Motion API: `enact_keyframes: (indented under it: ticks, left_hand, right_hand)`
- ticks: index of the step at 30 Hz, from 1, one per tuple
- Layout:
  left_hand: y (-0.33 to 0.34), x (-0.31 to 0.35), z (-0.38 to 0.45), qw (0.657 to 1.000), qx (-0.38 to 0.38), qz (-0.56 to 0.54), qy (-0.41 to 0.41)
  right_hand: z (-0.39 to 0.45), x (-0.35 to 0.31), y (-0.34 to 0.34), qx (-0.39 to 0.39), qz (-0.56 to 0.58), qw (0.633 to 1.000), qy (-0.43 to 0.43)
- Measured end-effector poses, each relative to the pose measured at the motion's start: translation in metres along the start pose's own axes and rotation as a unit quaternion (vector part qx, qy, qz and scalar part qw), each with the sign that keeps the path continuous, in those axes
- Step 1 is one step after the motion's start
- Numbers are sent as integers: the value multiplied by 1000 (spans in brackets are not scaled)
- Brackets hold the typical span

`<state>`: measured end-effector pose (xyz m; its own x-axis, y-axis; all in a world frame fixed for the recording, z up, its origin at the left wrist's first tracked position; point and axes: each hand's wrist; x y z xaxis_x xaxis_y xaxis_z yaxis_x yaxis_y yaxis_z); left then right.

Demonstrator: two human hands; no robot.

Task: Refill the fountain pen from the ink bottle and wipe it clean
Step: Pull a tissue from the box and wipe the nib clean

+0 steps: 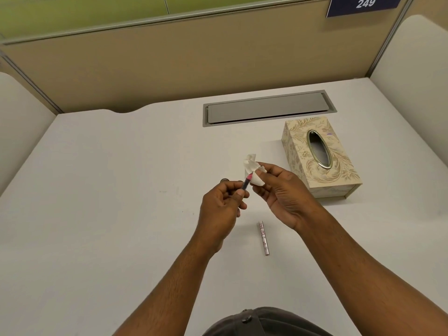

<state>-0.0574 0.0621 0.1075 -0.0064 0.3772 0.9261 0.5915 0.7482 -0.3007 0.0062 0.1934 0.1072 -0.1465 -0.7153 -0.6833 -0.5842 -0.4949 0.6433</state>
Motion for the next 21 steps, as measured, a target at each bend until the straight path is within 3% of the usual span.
enact_keyframes:
  ticks: [8,12,21]
  left_hand:
    - [-2,-1,1,999,12,43,27]
    - [-4,-1,0,994,18,85,65]
    - [-5,-12,3,964,68,201,162]
  right_hand:
    - [-5,-2,-6,-84,-60,995,-12]
    - [-4,3,-9,-57,-201,976,-63]
    - [-1,5,-11,-5,-328,939,-102]
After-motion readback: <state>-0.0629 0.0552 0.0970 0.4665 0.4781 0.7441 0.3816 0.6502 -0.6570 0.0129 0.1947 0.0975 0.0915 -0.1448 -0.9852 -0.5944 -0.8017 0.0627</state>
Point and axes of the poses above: each hand's wrist, its own z-axis towards the middle knuckle, its own y-axis out of the palm, x = y × z, and after that the axes turned 10 degrees about z, right-handed
